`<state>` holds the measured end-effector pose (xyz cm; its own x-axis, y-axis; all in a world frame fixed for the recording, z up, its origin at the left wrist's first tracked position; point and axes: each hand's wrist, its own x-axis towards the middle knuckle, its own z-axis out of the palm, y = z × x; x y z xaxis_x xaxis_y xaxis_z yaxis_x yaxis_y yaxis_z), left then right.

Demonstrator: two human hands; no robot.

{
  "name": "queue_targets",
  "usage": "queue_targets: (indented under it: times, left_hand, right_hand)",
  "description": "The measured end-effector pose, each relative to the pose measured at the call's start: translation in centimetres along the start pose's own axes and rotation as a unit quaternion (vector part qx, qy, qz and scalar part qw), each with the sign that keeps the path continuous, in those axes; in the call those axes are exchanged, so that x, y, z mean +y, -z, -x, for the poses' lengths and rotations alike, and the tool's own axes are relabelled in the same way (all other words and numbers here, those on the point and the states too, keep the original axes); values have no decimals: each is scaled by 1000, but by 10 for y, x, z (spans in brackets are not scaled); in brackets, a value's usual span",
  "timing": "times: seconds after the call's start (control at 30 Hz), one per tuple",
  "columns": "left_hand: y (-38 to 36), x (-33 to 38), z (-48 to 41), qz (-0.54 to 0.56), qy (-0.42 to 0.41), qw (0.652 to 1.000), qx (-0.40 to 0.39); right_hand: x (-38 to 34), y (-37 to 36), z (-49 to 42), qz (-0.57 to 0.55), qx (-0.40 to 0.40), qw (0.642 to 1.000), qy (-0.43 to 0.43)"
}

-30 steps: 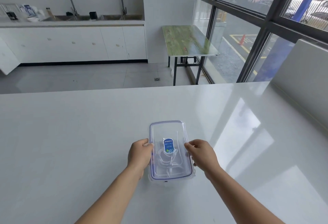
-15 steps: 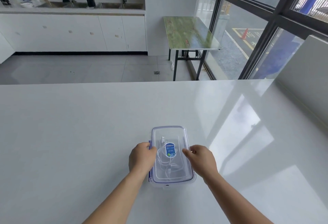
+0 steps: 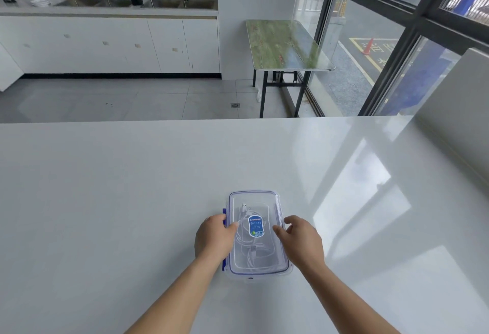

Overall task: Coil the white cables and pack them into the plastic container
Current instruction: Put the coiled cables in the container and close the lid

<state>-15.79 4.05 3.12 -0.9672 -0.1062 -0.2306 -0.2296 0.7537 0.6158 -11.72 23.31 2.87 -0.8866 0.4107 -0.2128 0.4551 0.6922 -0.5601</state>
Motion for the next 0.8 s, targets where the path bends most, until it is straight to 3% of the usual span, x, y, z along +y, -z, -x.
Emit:
queue_targets:
  times: [0.17,0.33,0.53,0.67,0.8]
  left_hand:
    - [-4,-6,-1,15,10,1000,-11]
    - [-9,-15,-3,137,77,987,-33]
    - [-5,-21,-9,278,196,936,-90]
    - [0,-17,-6,325,234,905,-142]
    - [-4,-19,-2,345,229,896,-161]
  right_hand:
    - [1,1,-1,3,-6,1000,-6]
    - [9,-2,-2,-50,-8,999,-13]
    - [22,5,-14,-266,-105,950,-122]
    - [23,9,-14,-258,-141,947,-130]
    - [25,5,-12,-256,-147,950,-99]
